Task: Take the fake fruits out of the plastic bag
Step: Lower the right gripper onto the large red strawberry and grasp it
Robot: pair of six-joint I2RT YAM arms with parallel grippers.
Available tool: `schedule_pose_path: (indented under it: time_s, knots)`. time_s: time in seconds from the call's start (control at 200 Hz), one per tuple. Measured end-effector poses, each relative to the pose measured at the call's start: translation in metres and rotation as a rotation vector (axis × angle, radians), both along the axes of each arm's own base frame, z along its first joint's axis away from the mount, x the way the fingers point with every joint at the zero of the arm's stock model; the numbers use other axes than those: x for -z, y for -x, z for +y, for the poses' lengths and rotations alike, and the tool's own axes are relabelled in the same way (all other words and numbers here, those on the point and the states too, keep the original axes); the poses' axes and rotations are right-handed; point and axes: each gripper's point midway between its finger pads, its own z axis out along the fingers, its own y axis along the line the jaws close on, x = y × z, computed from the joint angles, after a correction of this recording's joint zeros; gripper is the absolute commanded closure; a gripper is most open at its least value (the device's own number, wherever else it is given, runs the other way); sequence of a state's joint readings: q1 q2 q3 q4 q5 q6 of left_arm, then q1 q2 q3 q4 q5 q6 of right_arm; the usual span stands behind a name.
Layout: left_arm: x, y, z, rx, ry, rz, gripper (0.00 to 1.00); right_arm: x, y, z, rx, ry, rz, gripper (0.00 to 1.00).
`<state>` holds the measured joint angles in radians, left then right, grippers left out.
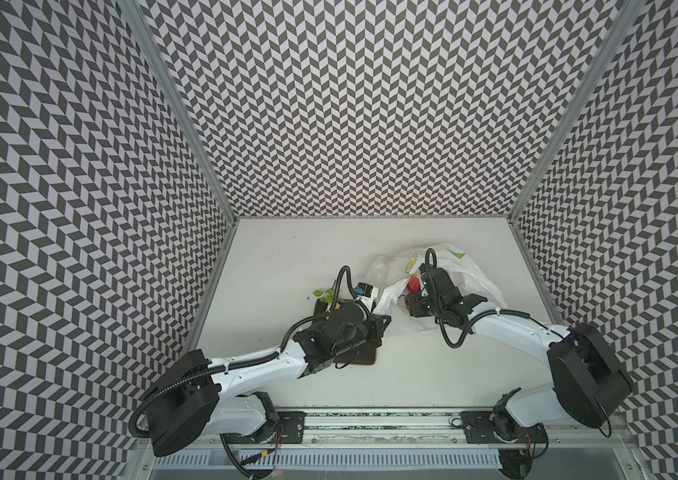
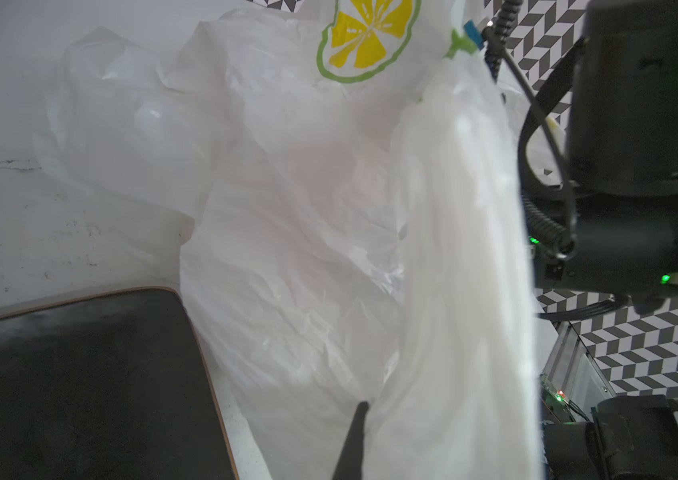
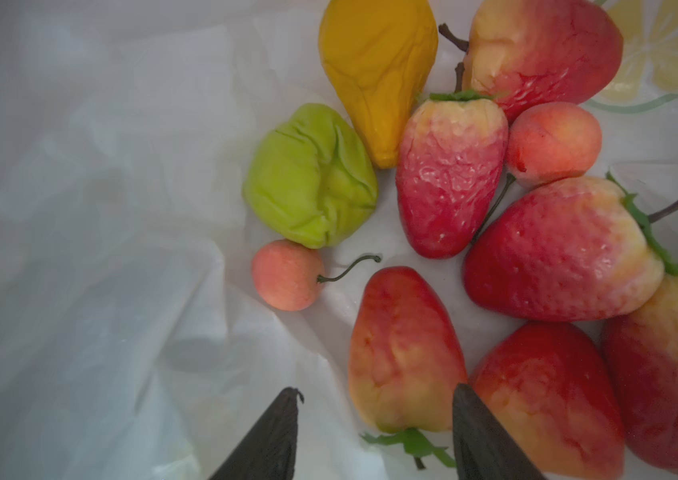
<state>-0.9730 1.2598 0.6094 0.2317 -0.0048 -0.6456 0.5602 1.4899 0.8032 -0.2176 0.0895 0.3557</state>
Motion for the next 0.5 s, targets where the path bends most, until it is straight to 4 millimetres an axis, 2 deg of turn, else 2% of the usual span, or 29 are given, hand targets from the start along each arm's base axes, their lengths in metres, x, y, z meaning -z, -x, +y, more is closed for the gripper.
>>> schedule_pose_path:
  time_s: [0.125,0.325,0.501]
  knots:
    - [0.000,0.000,0.000,-0.001,0.000,0.000,0.92,0.016,-0.001,-0.004,-0.007,0.053,0.027,0.33]
    - [0.000,0.000,0.000,-0.001,0.001,0.002,0.92,0.030,-0.002,-0.003,-0.030,0.087,0.056,0.28]
    - [0.001,0.000,0.000,-0.002,-0.002,0.003,0.92,0.045,-0.002,-0.002,-0.040,0.106,0.085,0.28]
